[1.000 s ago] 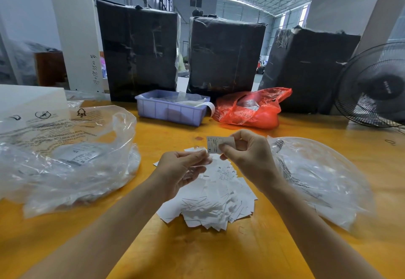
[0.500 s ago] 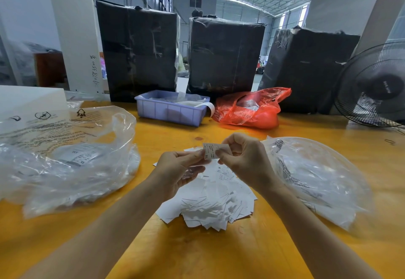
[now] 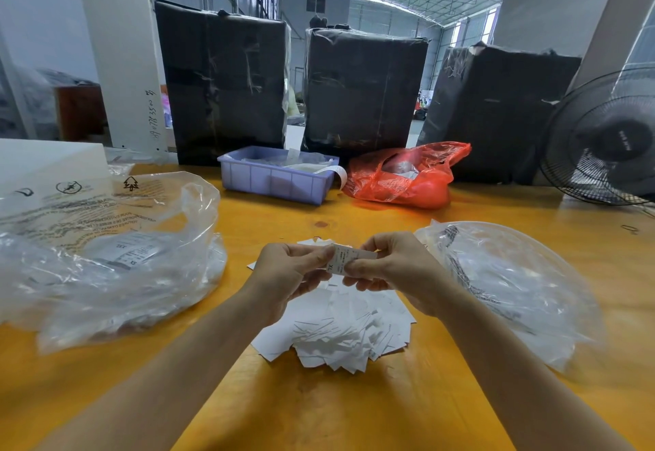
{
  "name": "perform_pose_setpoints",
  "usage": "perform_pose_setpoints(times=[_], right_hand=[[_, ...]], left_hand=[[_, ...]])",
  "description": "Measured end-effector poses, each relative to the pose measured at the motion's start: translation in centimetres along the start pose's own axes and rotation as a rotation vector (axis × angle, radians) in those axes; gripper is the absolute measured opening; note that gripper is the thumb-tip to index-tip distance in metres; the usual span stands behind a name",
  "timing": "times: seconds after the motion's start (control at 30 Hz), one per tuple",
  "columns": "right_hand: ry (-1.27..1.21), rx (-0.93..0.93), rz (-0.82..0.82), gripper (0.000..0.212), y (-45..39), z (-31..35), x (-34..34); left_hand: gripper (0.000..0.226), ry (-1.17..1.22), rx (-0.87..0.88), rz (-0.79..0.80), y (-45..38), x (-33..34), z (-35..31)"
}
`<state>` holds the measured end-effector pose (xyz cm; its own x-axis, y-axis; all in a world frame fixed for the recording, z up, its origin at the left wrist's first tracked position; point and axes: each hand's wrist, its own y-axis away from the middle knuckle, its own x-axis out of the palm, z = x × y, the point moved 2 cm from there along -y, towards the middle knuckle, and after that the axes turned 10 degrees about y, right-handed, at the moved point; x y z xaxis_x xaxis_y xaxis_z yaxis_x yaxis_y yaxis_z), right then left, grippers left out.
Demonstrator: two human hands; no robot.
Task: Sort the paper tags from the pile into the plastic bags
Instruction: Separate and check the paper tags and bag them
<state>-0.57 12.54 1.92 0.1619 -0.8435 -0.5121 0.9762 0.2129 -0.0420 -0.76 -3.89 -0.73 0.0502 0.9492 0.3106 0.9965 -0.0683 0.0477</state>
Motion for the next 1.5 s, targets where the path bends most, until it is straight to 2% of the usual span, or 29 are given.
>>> perform_pose_setpoints(times=[0.17,0.43,0.6,0.7,0.83,0.9,0.97,1.03,1.13,1.23,1.33,1.5], right_hand=[[0.003,0.004,-0.032,0.011,0.0,0.1,0.1],[0.026,0.007,0.036,0.013,0.1,0.2,-0.1],[0.193,-0.025,0.101,0.012,0.1,0.1,0.0],[0.306,-0.03,0.096,0.018,0.0,0.1,0.5],[0.365,-0.061,0.178,0.028,0.1,0.1,1.5],[0.317,-0.056,0.132,0.039,0.0,0.0,1.6],[0.226,-0.078,-0.038,0.049,-0.1,-0.1,1.3],[0.22,-0.148,-0.175,0.046,-0.2,0.1,1.0],[0.282,-0.232,-0.169,0.04,0.0,0.5,1.7],[0.25,-0.251,-0.133,0.045,0.2,0.6,2.5],[0.17,-0.274,-0.156,0.041,0.3,0.5,2.8],[0.006,-0.25,-0.225,0.027,-0.1,0.2,2.5]], left_hand=[[0.009,-0.003,0.069,-0.03,0.0,0.2,0.1],[0.007,-0.109,0.171,-0.004,0.0,0.3,0.3],[0.013,-0.197,0.102,0.12,0.2,0.6,0.7],[0.016,-0.133,0.063,0.08,0.1,0.8,1.0],[0.025,-0.09,-0.013,0.013,0.2,0.8,1.6],[0.03,-0.041,-0.046,-0.046,0.3,0.8,1.8],[0.032,0.052,-0.077,-0.109,0.3,0.8,1.7],[0.035,0.144,-0.106,-0.144,0.3,0.8,1.6],[0.031,0.217,-0.124,-0.151,0.4,0.9,1.6],[0.019,0.271,-0.135,-0.167,0.4,0.9,1.5],[0.025,0.287,-0.163,-0.177,0.4,0.7,1.6],[0.028,0.239,-0.22,-0.055,0.3,0.9,1.1]])
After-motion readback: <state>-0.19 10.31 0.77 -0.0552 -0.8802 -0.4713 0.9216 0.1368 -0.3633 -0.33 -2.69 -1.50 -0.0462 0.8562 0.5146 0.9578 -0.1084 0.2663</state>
